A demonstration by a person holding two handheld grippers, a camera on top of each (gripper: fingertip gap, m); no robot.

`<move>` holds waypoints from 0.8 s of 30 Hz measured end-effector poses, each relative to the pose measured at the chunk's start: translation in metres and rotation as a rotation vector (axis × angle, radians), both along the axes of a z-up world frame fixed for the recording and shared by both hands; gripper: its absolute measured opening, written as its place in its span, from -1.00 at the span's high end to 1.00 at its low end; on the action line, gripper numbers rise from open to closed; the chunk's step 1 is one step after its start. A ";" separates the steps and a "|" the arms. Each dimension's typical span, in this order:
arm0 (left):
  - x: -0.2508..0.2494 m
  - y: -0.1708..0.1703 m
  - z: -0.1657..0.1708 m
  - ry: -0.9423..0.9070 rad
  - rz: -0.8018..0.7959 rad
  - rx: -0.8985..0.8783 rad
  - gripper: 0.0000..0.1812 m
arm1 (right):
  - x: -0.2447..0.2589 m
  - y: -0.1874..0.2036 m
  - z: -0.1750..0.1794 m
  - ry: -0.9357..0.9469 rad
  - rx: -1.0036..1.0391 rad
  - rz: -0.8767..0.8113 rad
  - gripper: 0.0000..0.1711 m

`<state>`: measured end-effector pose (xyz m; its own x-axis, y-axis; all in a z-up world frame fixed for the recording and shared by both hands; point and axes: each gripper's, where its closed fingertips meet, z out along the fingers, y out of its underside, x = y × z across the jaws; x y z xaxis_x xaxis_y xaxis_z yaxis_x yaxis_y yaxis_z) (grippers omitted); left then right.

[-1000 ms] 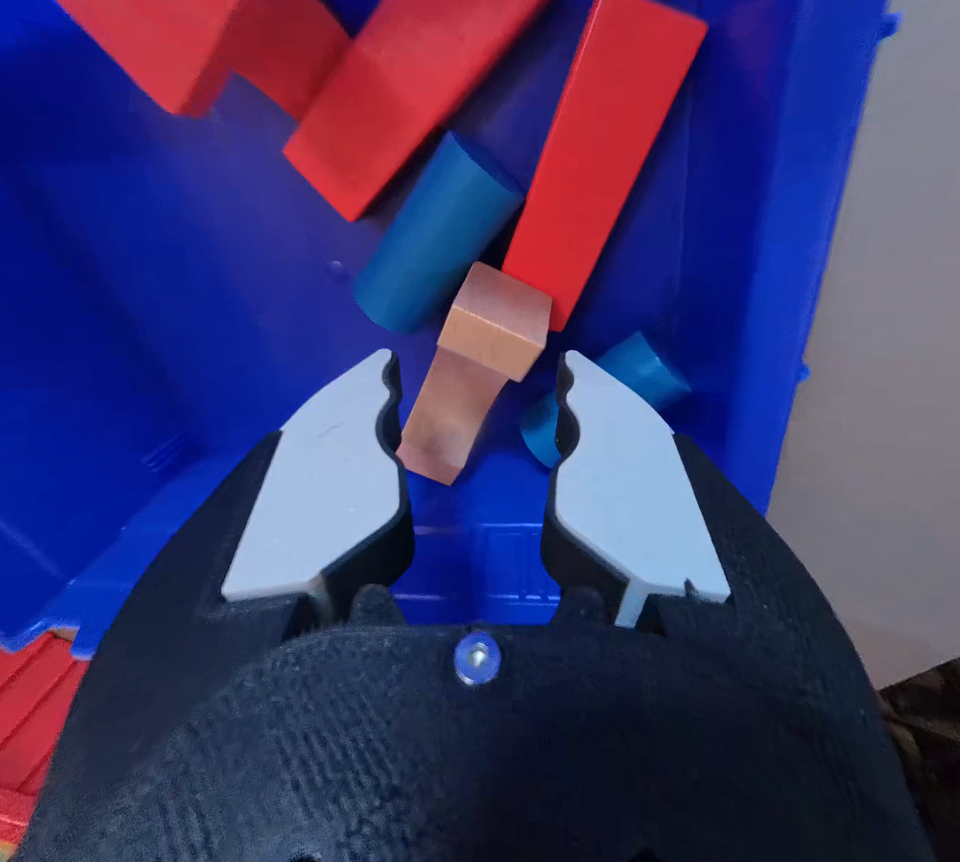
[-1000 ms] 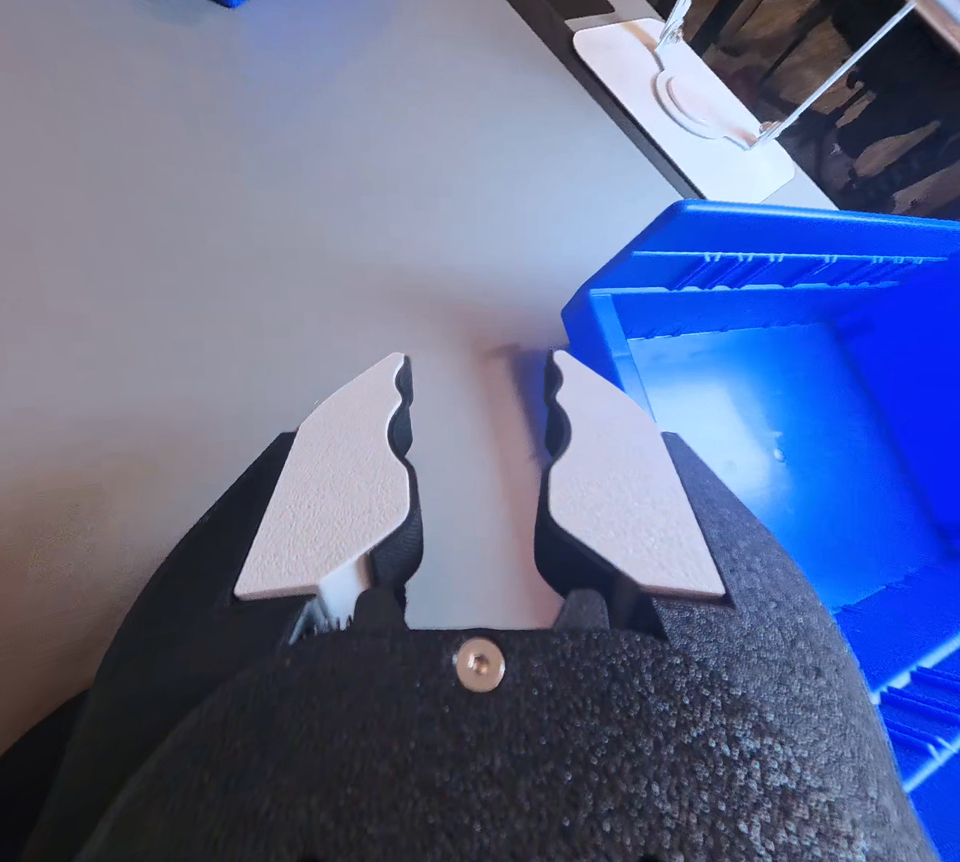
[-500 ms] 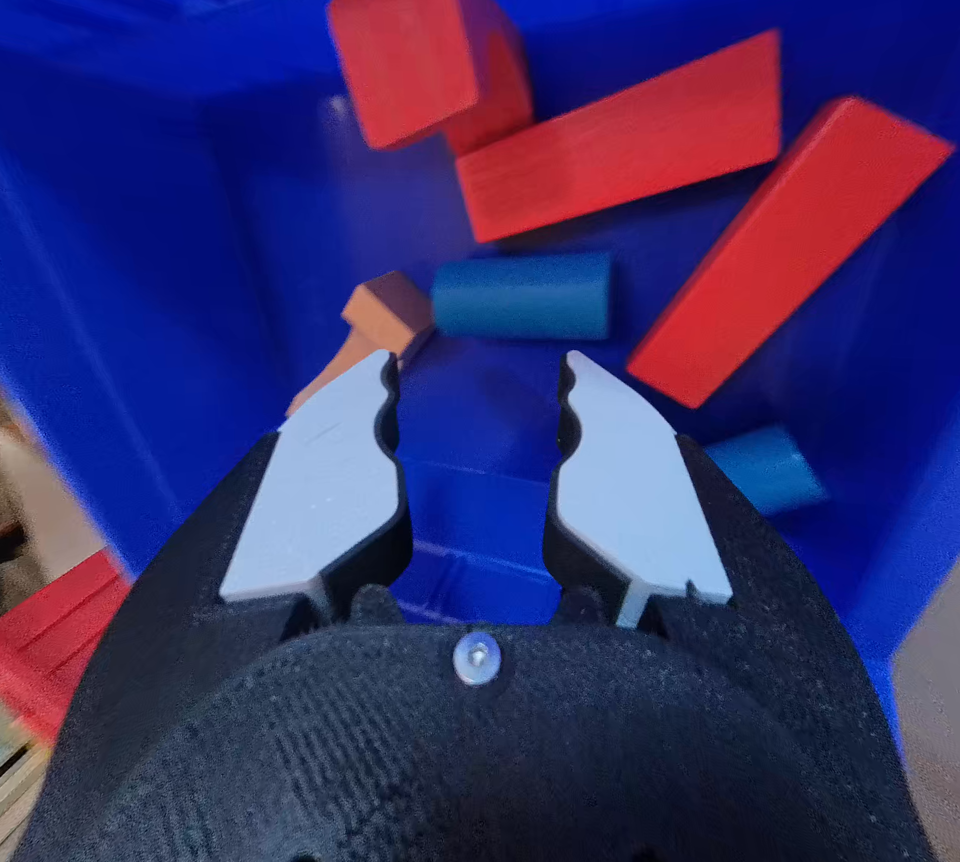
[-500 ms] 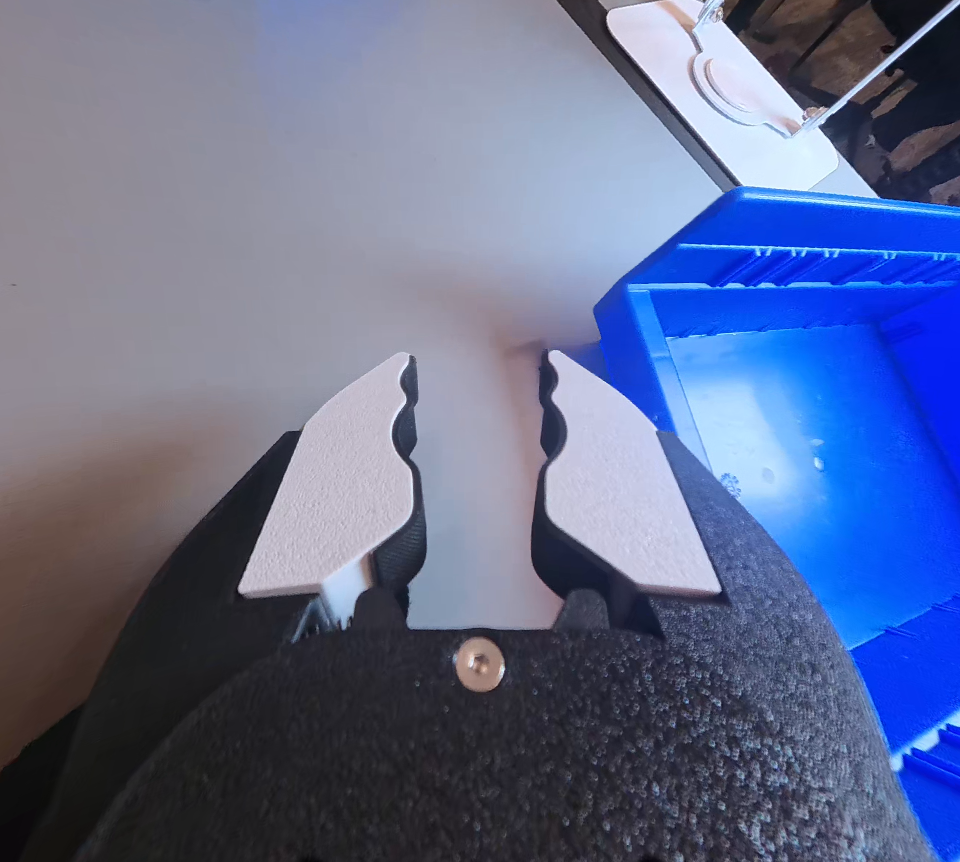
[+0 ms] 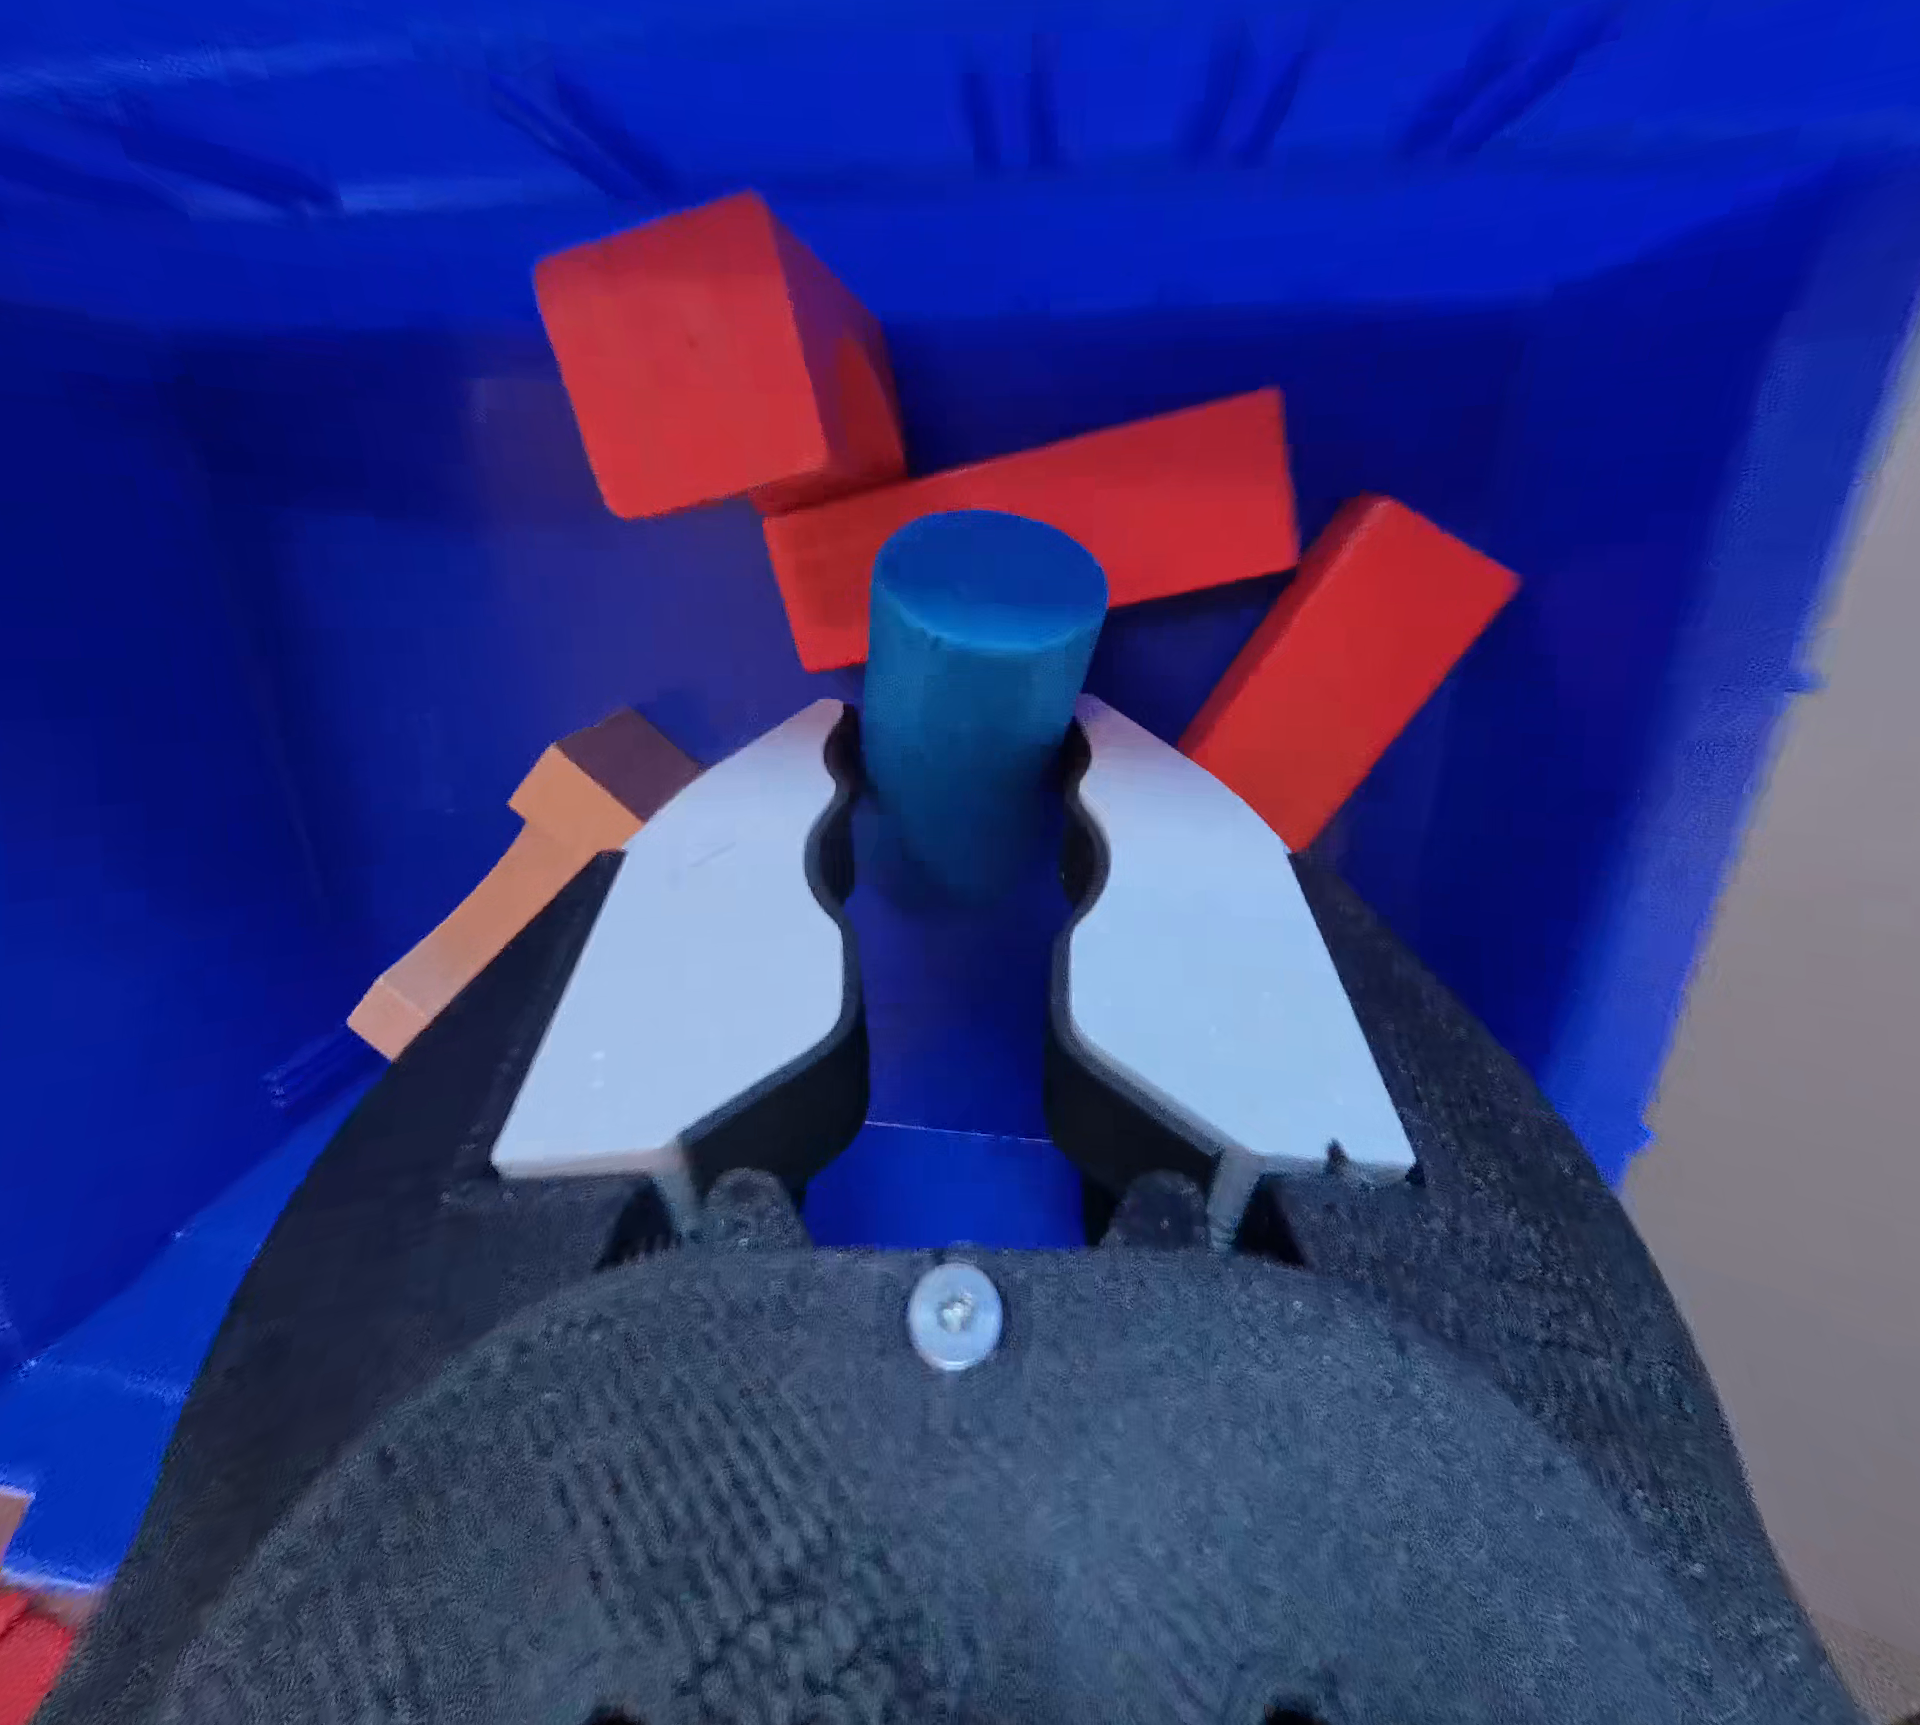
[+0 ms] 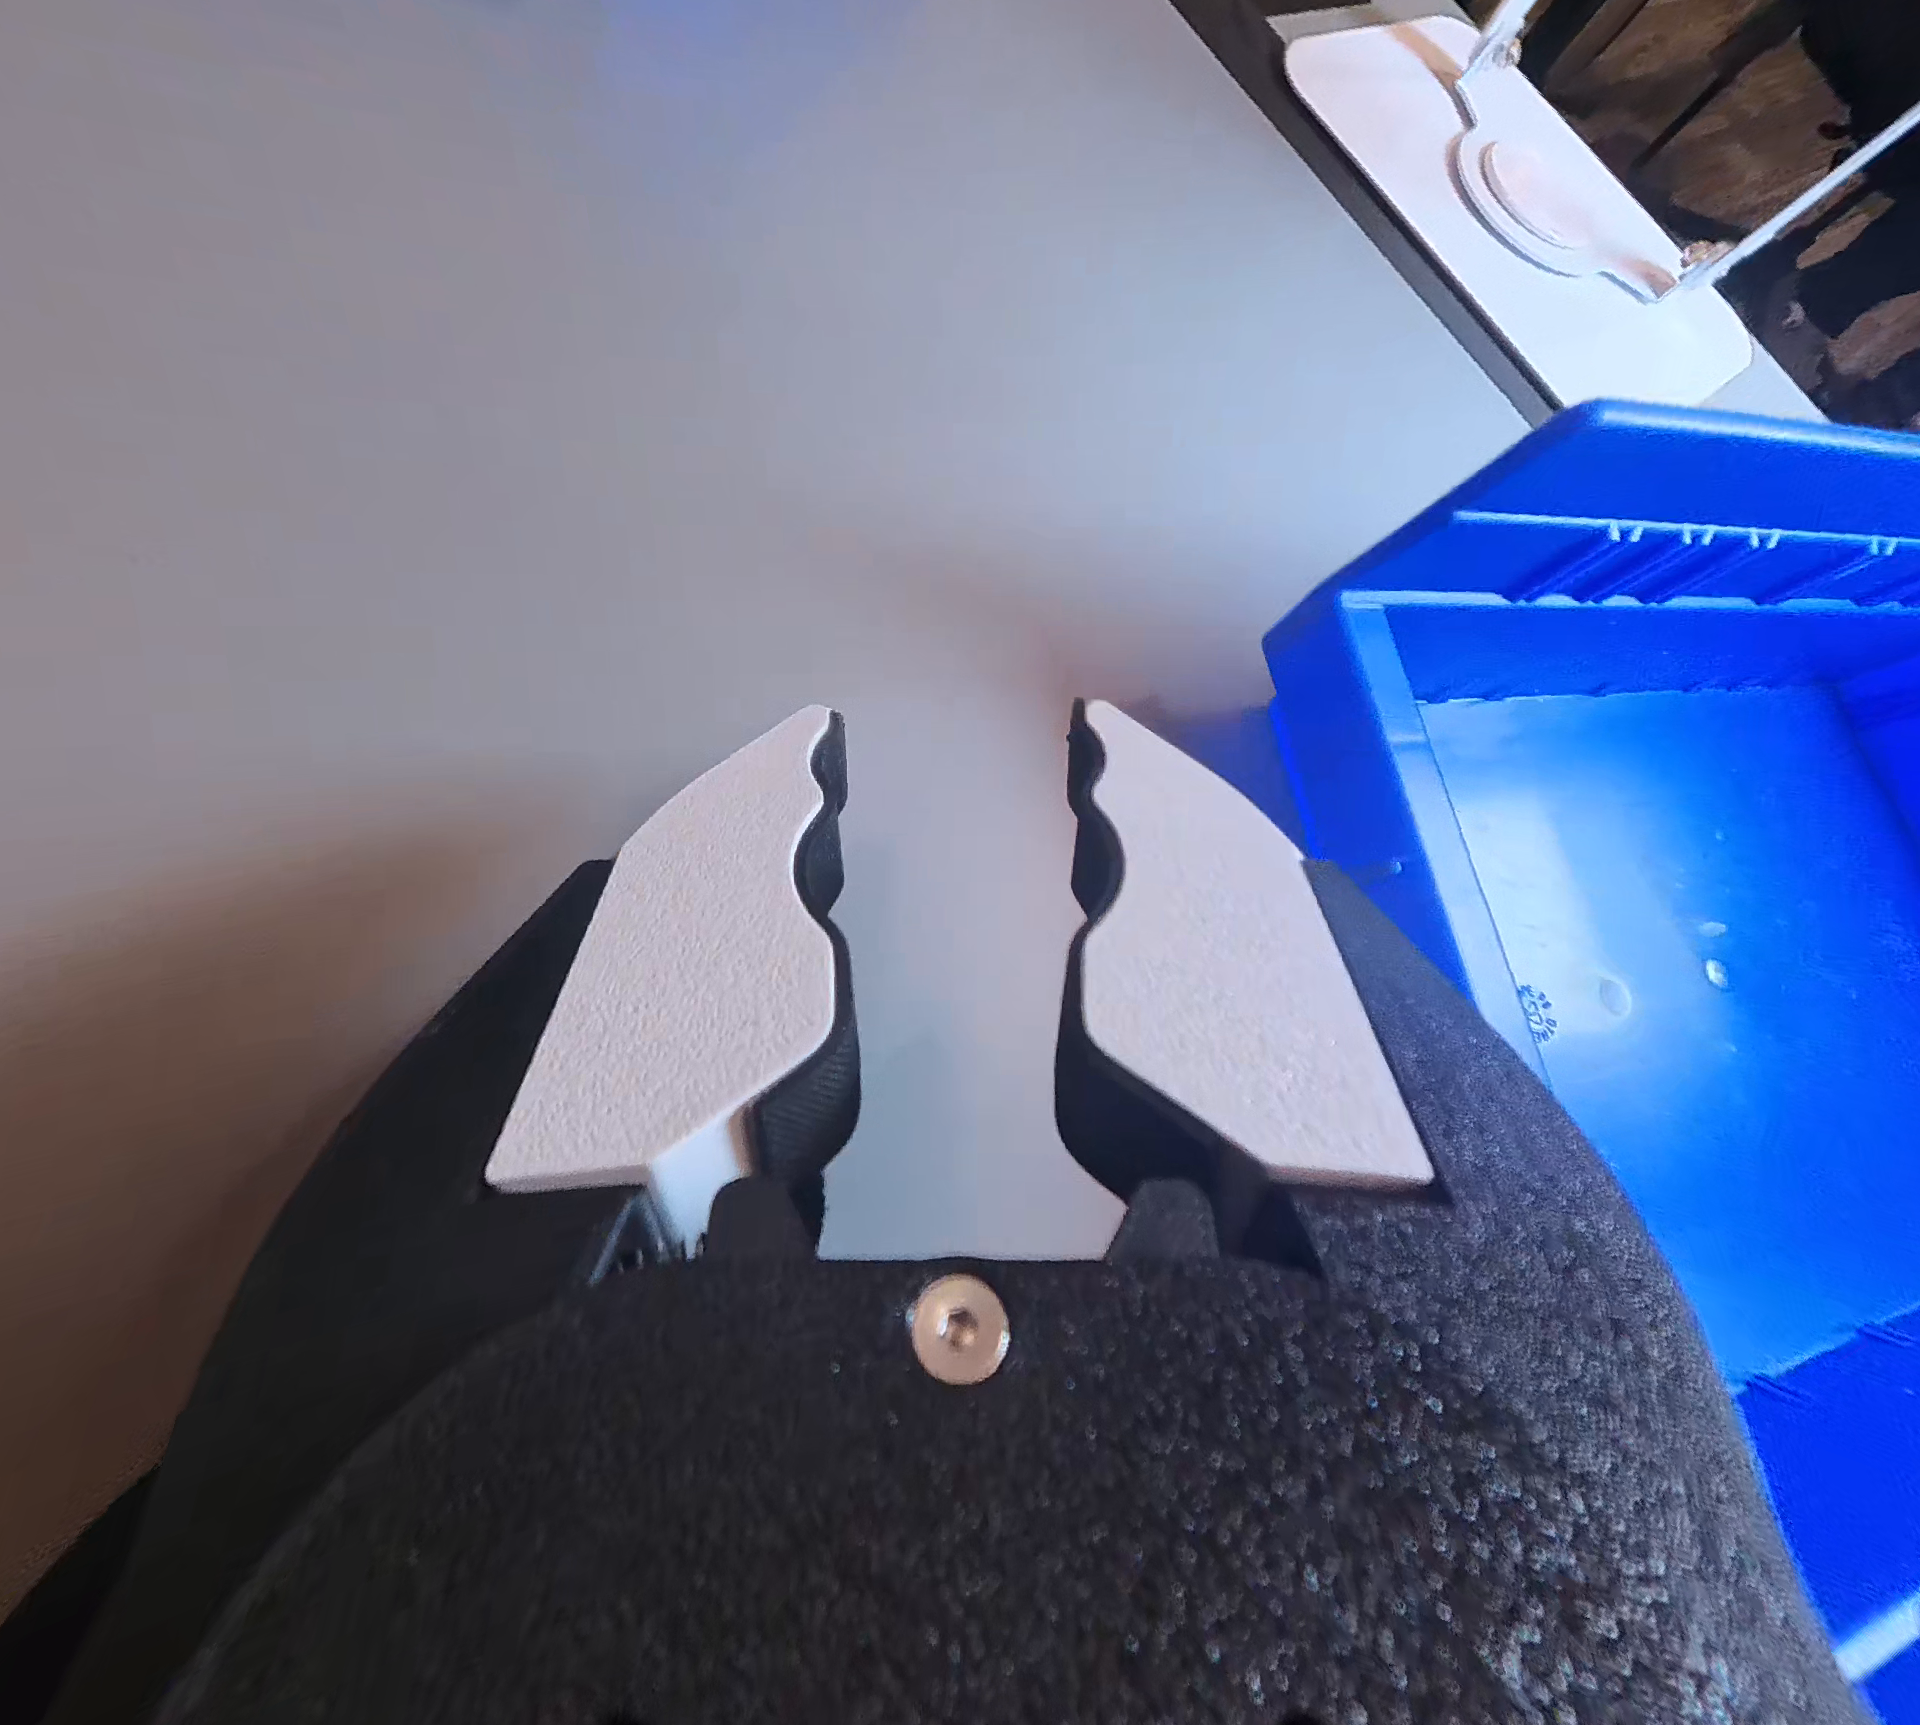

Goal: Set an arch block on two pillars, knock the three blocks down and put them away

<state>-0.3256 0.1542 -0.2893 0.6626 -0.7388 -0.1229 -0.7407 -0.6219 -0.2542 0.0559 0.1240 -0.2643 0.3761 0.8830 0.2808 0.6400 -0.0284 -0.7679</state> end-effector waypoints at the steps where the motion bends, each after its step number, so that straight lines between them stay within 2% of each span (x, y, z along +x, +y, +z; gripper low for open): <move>1: 0.009 -0.002 0.013 -0.061 -0.011 0.042 0.59 | -0.003 -0.003 0.003 0.017 -0.005 0.012 0.52; 5: 0.091 -0.027 0.088 -0.437 -0.175 0.275 0.60 | -0.039 -0.025 0.037 0.191 -0.065 0.116 0.49; 7: 0.144 -0.045 0.110 -0.568 -0.253 0.378 0.60 | -0.065 -0.038 0.065 0.328 -0.121 0.177 0.43; 10: 0.223 -0.073 0.112 -0.741 -0.343 0.458 0.60 | -0.099 -0.053 0.102 0.481 -0.178 0.245 0.33; 12: 0.264 -0.085 0.102 -0.825 -0.365 0.451 0.60 | -0.115 -0.059 0.107 0.492 -0.211 0.273 0.33; 13: 0.279 -0.089 0.095 -0.834 -0.378 0.445 0.60 | -0.121 -0.063 0.104 0.468 -0.223 0.300 0.40; 14: 0.288 -0.089 0.091 -0.833 -0.379 0.455 0.60 | -0.125 -0.070 0.098 0.440 -0.233 0.341 0.58; 17: 0.291 -0.087 0.072 -0.761 -0.374 0.386 0.60 | -0.123 -0.068 0.080 0.373 -0.201 0.359 0.62; 19: 0.275 -0.082 0.071 -0.717 -0.360 0.395 0.48 | -0.112 -0.053 0.071 0.358 -0.209 0.321 0.62; 22: 0.220 -0.064 0.079 -0.554 -0.297 0.457 0.42 | -0.090 -0.019 0.055 0.370 -0.256 0.231 0.61; 24: 0.165 -0.050 0.079 -0.363 -0.247 0.459 0.44 | -0.079 -0.002 0.041 0.376 -0.261 0.206 0.61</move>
<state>-0.1610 0.1044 -0.2104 0.5385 -0.8006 -0.2627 -0.6648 -0.2122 -0.7163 -0.0235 0.1217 -0.2229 0.2194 0.9722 -0.0814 0.3327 -0.1530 -0.9306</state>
